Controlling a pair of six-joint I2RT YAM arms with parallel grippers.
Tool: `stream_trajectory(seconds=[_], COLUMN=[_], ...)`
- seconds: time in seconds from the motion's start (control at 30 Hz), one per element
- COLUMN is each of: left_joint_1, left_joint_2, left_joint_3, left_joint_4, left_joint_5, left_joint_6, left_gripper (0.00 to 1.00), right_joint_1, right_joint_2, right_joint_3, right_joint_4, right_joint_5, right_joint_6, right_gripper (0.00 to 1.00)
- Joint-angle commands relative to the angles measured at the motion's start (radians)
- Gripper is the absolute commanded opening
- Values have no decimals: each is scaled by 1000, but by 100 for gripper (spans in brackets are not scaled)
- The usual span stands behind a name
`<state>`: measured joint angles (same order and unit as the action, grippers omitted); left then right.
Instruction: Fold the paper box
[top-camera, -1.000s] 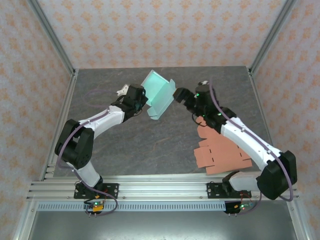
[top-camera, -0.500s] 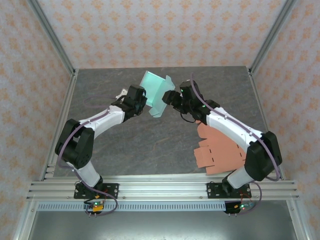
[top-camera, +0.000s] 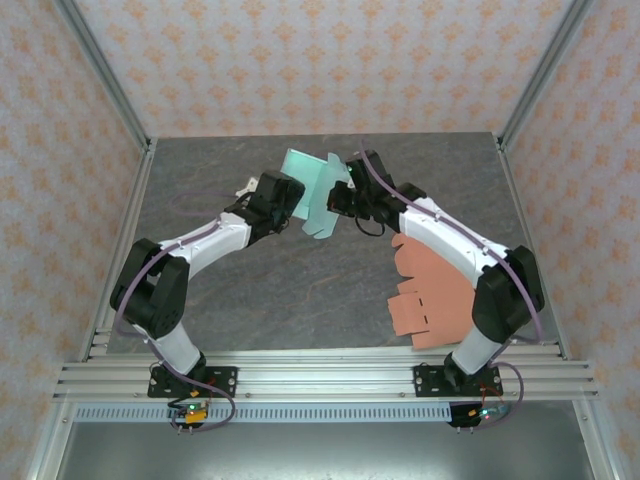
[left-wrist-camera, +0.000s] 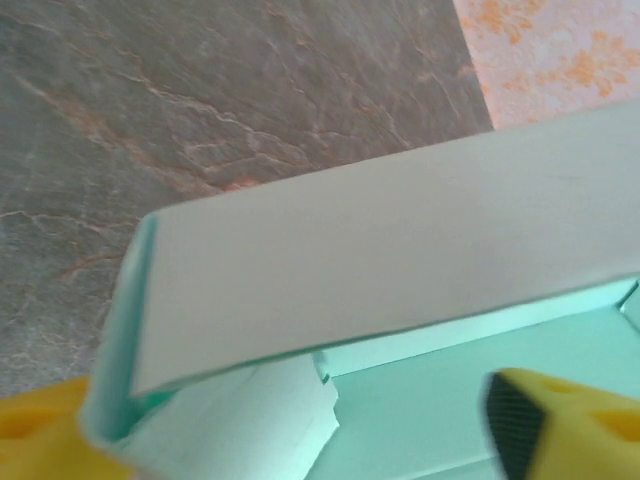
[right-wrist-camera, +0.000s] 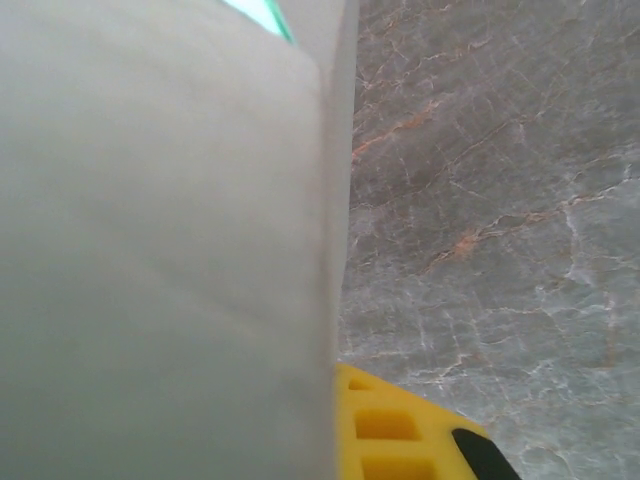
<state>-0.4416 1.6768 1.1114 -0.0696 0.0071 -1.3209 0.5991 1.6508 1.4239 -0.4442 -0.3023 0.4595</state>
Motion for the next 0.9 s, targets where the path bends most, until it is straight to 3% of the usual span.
stream_trajectory(seconds=[0.0, 0.2, 0.33, 0.43, 0.5, 0.57, 0.67, 0.77, 0.87], left_joint_1=[-5, -2, 32, 70, 73, 95, 97, 96, 96], left_joint_2=[-108, -276, -367, -384, -355, -300, -231, -210, -232], left_joint_3=[-63, -107, -149, -149, -89, -44, 2, -19, -74], left_joint_4=[59, -89, -108, -24, -103, -83, -90, -43, 20], left_joint_5=[26, 4, -39, 20, -2, 212, 452, 640, 726], left_joint_6=[84, 226, 339, 492, 546, 688, 779, 781, 780], left_gripper=[100, 100, 100, 100, 100, 100, 100, 98, 95], right_joint_1=[-36, -87, -93, -96, -98, -104, -136, -160, -180], right_joint_2=[16, 74, 42, -3, -22, -32, -50, -72, -75], right_joint_3=[114, 282, 273, 228, 209, 198, 172, 136, 119], right_joint_4=[-168, -420, -437, -421, -436, -448, -436, -397, -401], right_joint_5=[27, 84, 101, 64, 35, 11, -63, -106, -158], right_joint_6=[-248, -649, -876, -1060, -1186, -1282, -1386, -1439, -1483], right_gripper=[0, 0, 0, 0, 0, 0, 0, 0, 0])
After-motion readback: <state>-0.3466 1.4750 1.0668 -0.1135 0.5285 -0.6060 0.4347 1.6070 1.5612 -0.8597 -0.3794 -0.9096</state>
